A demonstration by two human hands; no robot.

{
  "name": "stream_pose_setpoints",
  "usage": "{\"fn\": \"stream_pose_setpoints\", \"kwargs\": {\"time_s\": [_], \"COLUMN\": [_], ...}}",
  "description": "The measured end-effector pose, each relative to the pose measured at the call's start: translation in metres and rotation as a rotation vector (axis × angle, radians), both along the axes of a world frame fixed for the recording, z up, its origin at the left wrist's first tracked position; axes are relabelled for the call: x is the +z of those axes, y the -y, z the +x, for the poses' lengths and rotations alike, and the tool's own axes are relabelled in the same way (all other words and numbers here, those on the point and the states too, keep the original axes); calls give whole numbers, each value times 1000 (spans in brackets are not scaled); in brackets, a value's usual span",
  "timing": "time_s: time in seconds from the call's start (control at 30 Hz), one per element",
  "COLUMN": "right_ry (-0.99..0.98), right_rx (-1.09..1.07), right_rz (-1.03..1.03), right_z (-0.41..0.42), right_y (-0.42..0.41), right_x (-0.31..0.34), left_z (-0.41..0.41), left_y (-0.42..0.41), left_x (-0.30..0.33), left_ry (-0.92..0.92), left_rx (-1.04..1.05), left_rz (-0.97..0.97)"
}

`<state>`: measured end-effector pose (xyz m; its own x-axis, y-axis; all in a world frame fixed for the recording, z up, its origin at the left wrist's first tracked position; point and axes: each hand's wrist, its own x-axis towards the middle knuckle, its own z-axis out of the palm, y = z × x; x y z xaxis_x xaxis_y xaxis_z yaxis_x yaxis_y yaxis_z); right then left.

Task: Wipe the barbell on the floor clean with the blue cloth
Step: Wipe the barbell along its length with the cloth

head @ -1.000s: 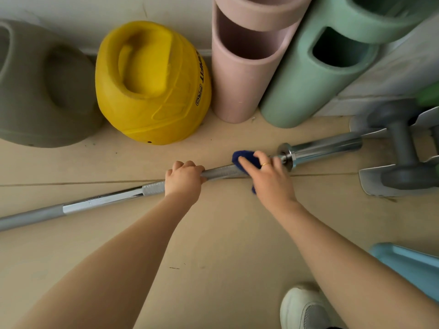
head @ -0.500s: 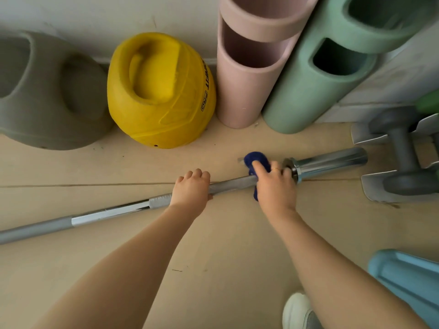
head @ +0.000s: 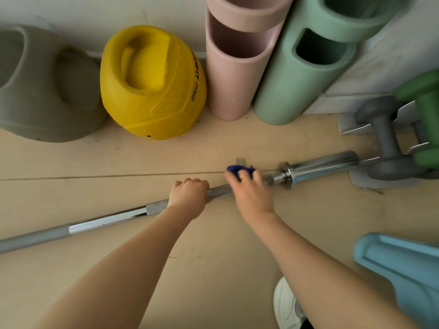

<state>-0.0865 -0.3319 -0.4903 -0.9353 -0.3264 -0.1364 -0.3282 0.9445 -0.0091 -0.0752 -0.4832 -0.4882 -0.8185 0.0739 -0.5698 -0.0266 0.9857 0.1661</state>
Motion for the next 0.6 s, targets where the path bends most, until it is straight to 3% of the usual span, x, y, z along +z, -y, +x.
{"fn": "stream_pose_setpoints", "kwargs": {"time_s": [0.1, 0.3, 0.47, 0.53, 0.6], "right_ry": [144, 206, 388, 377, 304], "right_rx": [186, -169, 105, 193, 142], "right_rz": [-14, 132, -105, -83, 30], "right_z": [-5, -29, 2, -3, -16], "right_y": [-12, -48, 3, -1, -18], "right_x": [5, 12, 14, 19, 21], "left_z": [4, 12, 14, 13, 13], "left_y": [-3, -6, -10, -9, -7], "left_x": [1, -3, -1, 0, 1], "left_ry": [7, -12, -17, -14, 1], "left_rx": [32, 32, 43, 55, 61], "left_rz": [-9, -12, -40, -32, -10]}}
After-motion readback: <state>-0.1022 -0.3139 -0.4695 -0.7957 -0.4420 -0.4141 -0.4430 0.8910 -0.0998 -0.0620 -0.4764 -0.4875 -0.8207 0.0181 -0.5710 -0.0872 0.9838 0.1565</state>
